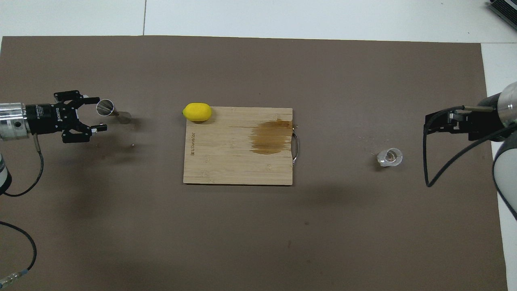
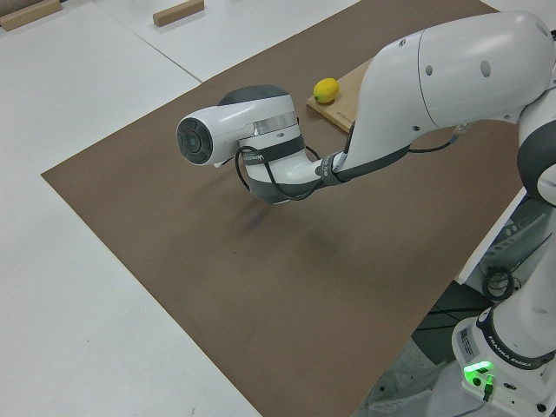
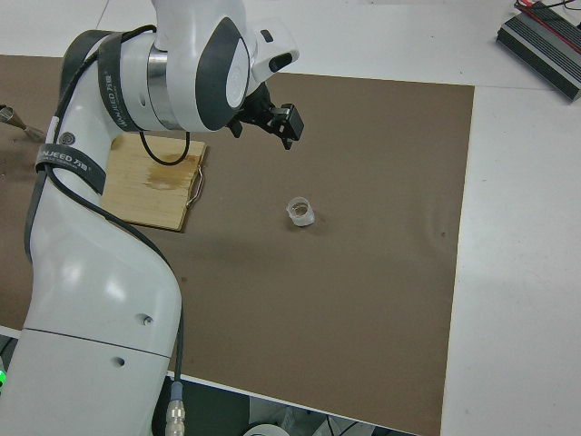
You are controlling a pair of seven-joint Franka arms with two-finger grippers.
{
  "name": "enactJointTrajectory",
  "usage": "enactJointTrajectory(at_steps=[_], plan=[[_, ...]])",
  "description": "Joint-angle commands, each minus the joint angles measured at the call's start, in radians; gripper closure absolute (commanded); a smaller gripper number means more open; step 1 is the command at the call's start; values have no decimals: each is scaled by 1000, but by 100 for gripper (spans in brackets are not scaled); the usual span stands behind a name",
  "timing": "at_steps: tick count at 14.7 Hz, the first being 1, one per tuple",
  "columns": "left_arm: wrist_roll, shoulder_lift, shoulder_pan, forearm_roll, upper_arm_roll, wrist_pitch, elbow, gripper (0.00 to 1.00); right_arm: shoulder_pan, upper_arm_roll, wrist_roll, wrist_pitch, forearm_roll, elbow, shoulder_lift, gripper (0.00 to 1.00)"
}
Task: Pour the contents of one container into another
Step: 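Advance the open left gripper around the small metal cup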
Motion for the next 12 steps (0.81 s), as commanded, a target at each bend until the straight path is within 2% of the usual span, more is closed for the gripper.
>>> enactJointTrajectory(at_steps=[1,4,7,9,12], plan=[[55,-49,-2,-36,-1,45,-72,0,-4,4,17,-4,13,0,-1,0],[70,-49,-5,-47,-6,48,-73,3,-4,4,17,-4,13,0,-1,0],[125,-55,-5,-47,-6,46,-88,13,-4,4,16,-3,13,-1,-2,0],[154,-57,-5,-47,-6,46,-99,23,-1,7,17,-3,13,-1,-2,0],[162,-57,-5,-47,-7,46,-99,30,10,7,19,11,15,-9,-4,0]])
